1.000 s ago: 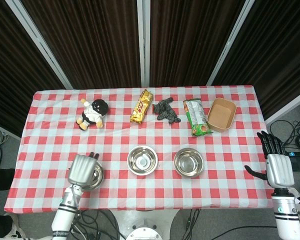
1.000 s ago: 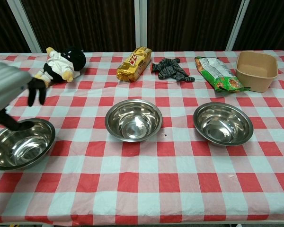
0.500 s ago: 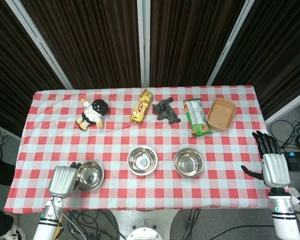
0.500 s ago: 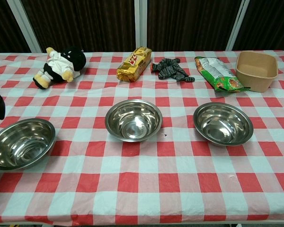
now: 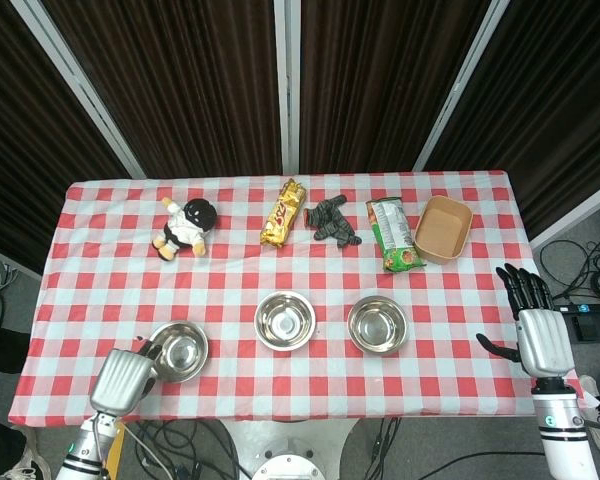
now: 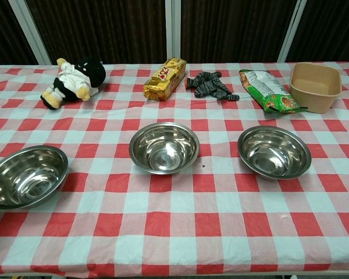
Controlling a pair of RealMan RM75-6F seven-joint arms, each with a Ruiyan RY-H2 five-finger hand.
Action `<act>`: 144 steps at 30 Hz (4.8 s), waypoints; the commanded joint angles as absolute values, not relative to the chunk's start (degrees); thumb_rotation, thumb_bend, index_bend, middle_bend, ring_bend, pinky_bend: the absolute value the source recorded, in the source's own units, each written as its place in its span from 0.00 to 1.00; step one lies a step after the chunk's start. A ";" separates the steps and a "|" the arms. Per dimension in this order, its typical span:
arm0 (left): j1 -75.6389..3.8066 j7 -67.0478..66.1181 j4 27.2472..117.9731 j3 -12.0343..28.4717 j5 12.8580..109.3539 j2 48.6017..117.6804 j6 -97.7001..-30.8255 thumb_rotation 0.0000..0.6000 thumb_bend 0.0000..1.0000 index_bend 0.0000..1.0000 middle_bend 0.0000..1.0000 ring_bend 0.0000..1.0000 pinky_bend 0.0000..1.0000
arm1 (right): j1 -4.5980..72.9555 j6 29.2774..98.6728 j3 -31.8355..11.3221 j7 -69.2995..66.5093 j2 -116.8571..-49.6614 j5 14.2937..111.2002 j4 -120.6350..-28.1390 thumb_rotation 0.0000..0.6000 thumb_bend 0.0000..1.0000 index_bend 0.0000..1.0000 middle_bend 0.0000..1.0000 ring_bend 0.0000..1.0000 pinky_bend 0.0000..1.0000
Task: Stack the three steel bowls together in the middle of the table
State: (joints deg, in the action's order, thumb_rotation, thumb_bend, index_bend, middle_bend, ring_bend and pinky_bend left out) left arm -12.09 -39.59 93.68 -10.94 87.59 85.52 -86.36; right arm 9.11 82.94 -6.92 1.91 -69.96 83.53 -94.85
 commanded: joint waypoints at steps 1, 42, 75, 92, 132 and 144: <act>-12.69 -34.76 89.93 -12.38 92.42 85.26 -85.12 1.00 0.21 0.48 0.54 0.88 0.91 | 9.10 82.95 -6.87 2.34 -69.81 83.56 -95.25 1.00 0.05 0.03 0.05 0.00 0.03; -16.28 -14.37 69.39 -10.39 101.64 86.51 -78.16 1.00 0.22 0.50 0.53 0.88 0.89 | 10.41 81.72 -7.10 14.68 -70.25 81.17 -102.29 1.00 0.05 0.03 0.05 0.00 0.03; -18.30 -15.66 57.71 -9.39 106.02 93.85 -80.12 1.00 0.32 0.70 0.72 0.95 0.95 | 10.15 81.43 -7.16 12.20 -70.05 79.57 -100.39 1.00 0.05 0.03 0.05 0.00 0.03; -24.85 -18.77 66.28 -5.12 106.59 90.87 -77.30 1.00 0.34 0.71 0.73 0.95 0.95 | 10.12 81.58 -7.45 10.21 -70.14 79.61 -99.24 1.00 0.05 0.03 0.05 0.00 0.03; -39.70 -33.50 78.04 3.32 92.85 101.03 -57.92 1.00 0.34 0.72 0.73 0.95 0.95 | 8.23 84.85 -9.28 -1.97 -70.08 80.00 -92.72 1.00 0.03 0.03 0.06 0.00 0.03; -40.38 -31.79 78.48 3.32 91.89 98.68 -58.34 1.00 0.13 0.39 0.58 0.93 0.93 | 8.28 84.37 -9.45 -2.49 -70.22 79.70 -91.94 1.00 0.03 0.03 0.06 0.00 0.03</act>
